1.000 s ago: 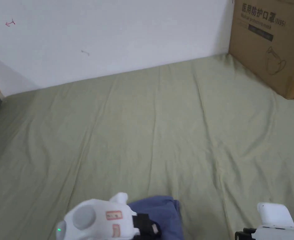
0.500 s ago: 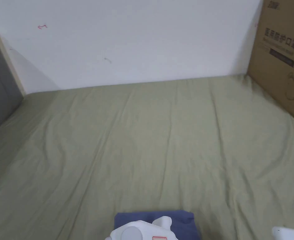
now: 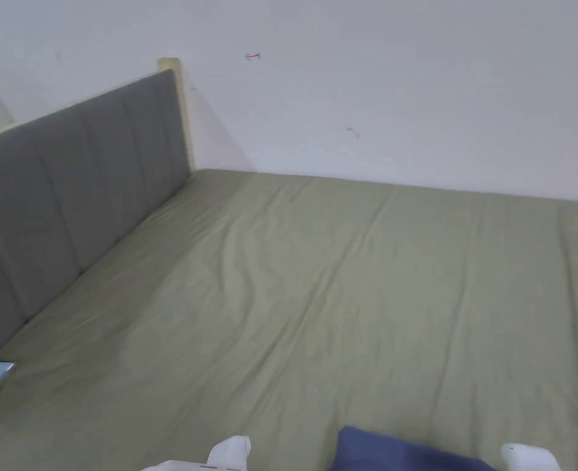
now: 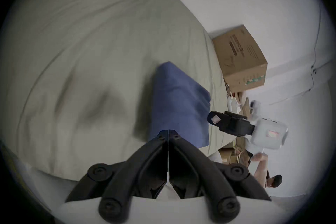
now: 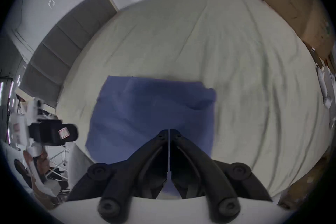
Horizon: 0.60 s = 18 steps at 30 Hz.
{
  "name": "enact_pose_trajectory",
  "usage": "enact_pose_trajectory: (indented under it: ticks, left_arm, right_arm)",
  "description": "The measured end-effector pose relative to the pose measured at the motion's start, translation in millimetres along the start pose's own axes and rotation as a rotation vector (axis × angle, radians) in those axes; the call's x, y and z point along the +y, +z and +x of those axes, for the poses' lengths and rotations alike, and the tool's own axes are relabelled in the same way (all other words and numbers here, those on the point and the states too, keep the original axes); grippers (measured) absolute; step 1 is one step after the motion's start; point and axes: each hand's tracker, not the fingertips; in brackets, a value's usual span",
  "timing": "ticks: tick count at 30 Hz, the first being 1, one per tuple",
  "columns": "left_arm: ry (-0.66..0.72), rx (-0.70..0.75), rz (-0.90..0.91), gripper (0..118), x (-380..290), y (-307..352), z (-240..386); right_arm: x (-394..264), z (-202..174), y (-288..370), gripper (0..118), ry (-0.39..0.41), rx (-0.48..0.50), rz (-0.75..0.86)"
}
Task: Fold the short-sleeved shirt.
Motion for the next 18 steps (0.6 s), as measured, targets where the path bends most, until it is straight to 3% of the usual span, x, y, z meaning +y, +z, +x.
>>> enact_pose_trajectory:
  ticks: [4, 7, 9, 11, 13, 14, 18]
  left_arm:
    - [0.042, -0.029, 0.003, 0, -1, 2, -18]
    - [0.09, -0.037, -0.01, 2, 5, -9, -26]
    - [0.105, -0.052, -0.03, 9, 15, -20, -29]
    - [0.109, -0.077, -0.042, 49, 25, -32, -29]
    - [0.103, -0.122, -0.056, 109, 35, -51, -25]
    - [0.102, -0.148, -0.057, 118, 39, -59, -23]
    - [0.109, -0.193, -0.128, 118, 58, -103, -21]
  right_arm:
    - [2, -1, -39, 1, -0.007, -0.024, -0.042]
    - [0, 7, -33, 1, -0.058, -0.001, -0.027]
    - [-2, 9, -34, 1, -0.056, 0.007, -0.028]
    - [-4, 10, -32, 1, -0.058, 0.01, -0.026]
    - [-5, 8, -33, 1, -0.058, 0.002, -0.026]
    - [-5, 7, -33, 1, -0.056, -0.003, -0.025]
    - [-8, 7, -32, 1, -0.06, -0.002, -0.017]
